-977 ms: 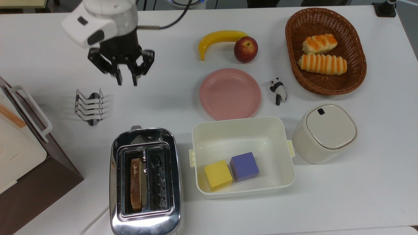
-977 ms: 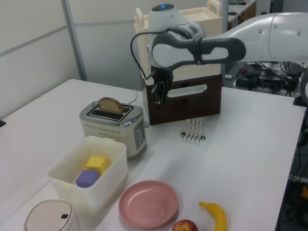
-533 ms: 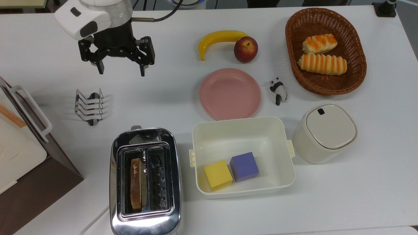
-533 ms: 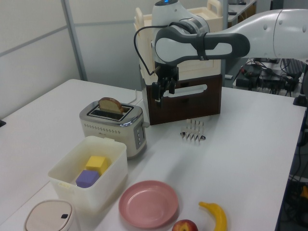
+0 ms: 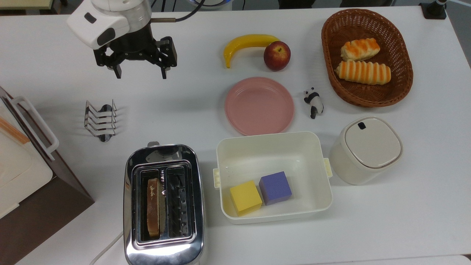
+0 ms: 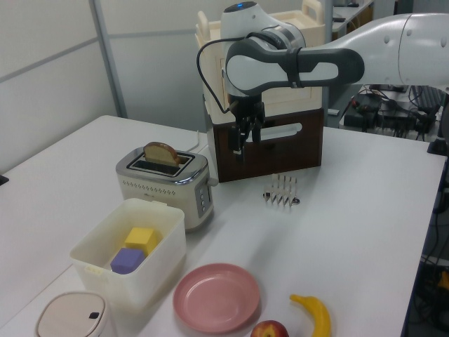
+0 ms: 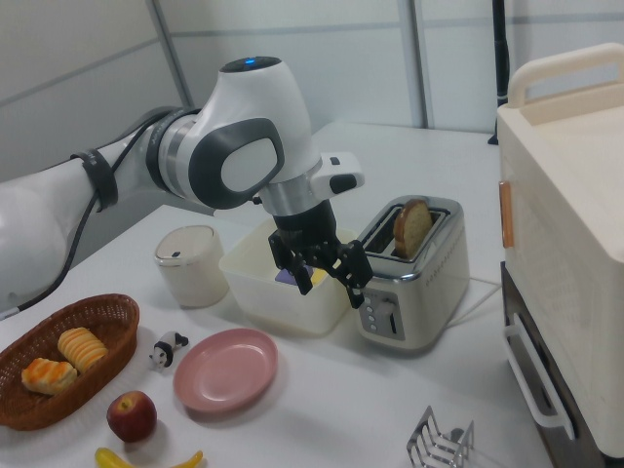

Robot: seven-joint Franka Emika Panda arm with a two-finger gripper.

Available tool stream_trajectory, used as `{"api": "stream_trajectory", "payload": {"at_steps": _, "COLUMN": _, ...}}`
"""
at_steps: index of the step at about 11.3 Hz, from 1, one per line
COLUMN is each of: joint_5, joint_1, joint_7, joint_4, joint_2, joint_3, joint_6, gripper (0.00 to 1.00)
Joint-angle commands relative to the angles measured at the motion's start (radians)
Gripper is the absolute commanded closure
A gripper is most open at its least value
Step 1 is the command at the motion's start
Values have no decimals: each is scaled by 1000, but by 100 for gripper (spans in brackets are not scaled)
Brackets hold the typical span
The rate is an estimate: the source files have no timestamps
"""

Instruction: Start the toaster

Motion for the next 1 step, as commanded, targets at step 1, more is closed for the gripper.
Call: {"api": "stream_trajectory", "payload": {"at_steps": 1, "joint_5": 16, "joint_1": -15, "joint_7": -31, "joint_4": -9, "joint_2": -30, "joint_3": -2, "joint_6": -33, "gripper": 0}}
